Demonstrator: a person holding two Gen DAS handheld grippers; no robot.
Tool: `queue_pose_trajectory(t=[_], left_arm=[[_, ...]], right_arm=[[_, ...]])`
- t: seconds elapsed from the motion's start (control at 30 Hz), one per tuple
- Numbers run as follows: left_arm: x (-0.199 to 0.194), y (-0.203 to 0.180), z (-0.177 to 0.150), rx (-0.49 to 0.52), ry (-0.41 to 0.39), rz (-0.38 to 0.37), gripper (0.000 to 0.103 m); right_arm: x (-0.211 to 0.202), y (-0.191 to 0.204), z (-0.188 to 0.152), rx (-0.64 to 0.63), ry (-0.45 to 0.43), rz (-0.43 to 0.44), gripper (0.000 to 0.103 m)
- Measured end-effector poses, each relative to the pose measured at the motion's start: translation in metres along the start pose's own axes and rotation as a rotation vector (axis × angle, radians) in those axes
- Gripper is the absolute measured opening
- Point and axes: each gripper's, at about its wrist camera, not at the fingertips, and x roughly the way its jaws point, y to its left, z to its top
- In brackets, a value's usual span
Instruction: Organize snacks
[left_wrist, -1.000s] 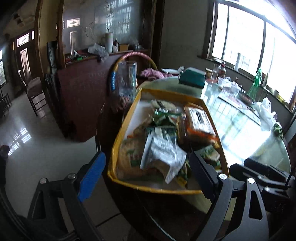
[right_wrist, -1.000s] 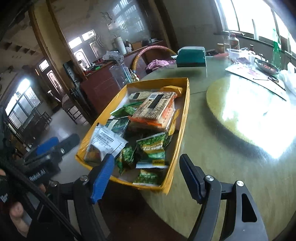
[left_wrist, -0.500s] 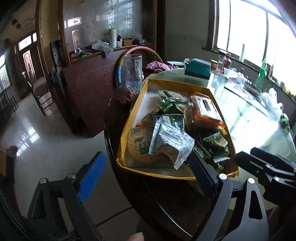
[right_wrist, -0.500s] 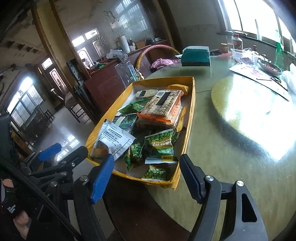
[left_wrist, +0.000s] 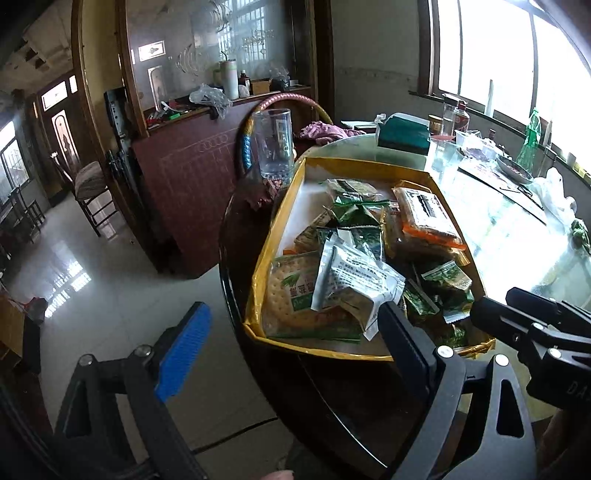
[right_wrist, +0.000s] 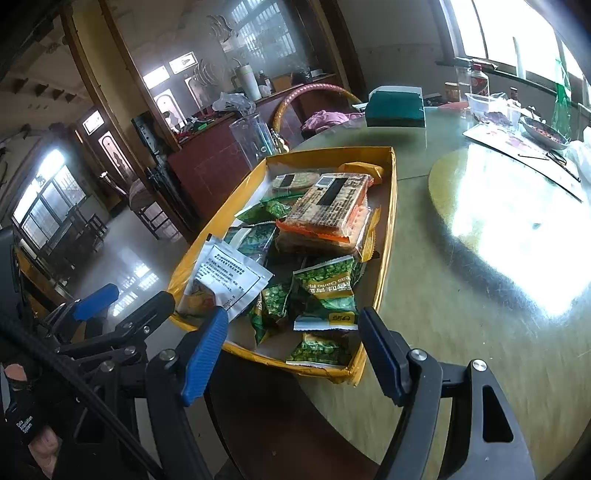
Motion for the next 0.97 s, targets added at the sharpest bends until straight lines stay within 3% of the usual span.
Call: queue_pose_trajectory(t=[0.13,0.7,0.87,0.97], left_arm=[[0.002,0.002,0.0,-0.006,0.005,0.003,0.092],[0.006,-0.01,0.003,0.017,-0.021,0.023,0.092],[0.008,-0.027,0.004,0.044,-0.014,-0.007,0.092],[0.011,-0.037,0.004,0.047,0.004,-0.022,0.092]], right_arm=[[-0.001,0.0,0.0,-0.003,-0.007,-0.009,0.08],[-0.007,-0.012,0.001,-0.008,-0.019,-0.029,0.08],[-0.013,-0.047,-0.004,0.023,-0.022,-0.089,0.08],[-0.017,-0.088,-0.005,0.064,-0.024,-0.183,0.08]])
